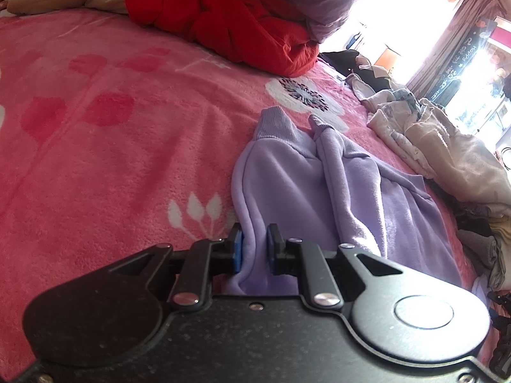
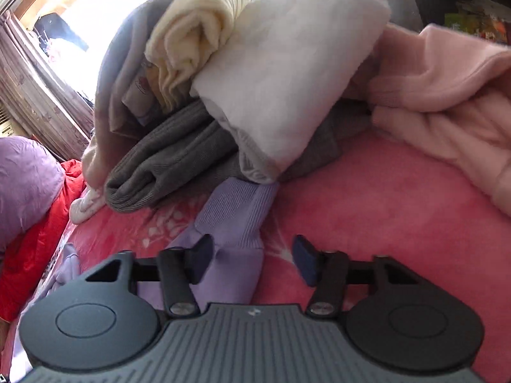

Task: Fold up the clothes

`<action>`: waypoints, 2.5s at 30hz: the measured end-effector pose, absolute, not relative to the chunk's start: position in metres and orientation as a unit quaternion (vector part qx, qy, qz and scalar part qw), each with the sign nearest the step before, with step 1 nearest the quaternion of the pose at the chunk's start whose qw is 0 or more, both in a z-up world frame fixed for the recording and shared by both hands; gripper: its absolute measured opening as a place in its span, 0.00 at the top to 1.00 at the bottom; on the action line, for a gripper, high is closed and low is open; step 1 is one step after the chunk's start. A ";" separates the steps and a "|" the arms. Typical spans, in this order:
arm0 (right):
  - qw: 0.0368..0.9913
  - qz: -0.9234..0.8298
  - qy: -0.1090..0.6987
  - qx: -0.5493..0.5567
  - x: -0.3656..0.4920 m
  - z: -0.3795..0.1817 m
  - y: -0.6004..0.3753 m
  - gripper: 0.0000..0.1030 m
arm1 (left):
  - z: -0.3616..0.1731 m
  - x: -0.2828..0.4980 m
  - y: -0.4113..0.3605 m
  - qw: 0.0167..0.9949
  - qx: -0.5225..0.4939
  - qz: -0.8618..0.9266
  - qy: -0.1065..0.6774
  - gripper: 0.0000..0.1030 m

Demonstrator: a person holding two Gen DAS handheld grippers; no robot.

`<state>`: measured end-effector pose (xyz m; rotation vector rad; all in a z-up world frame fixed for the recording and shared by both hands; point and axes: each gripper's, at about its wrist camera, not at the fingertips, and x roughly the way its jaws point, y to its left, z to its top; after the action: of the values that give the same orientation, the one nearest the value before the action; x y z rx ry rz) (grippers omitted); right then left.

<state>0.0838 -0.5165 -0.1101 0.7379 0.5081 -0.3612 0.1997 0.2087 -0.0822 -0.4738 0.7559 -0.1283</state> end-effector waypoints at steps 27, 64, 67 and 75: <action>0.884 -0.301 0.323 0.155 0.076 -0.082 -0.496 0.45 | -0.083 0.201 0.213 0.897 -0.239 -0.066 0.367 0.89; 0.927 -0.137 0.347 0.041 0.146 -0.089 -0.467 0.41 | -0.083 0.201 0.212 0.898 -0.231 -0.069 0.368 0.89; 0.926 -0.132 0.349 0.064 0.142 -0.092 -0.481 0.41 | -0.082 0.201 0.212 0.899 -0.227 -0.071 0.368 0.89; 0.923 -0.111 0.362 0.065 0.168 -0.086 -0.493 0.37 | -0.082 0.202 0.211 0.898 -0.227 -0.071 0.370 0.89</action>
<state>0.1685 -0.4935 -0.0859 0.1337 0.7431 -0.2289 0.2024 0.2109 -0.0817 -0.4696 0.7654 -0.1471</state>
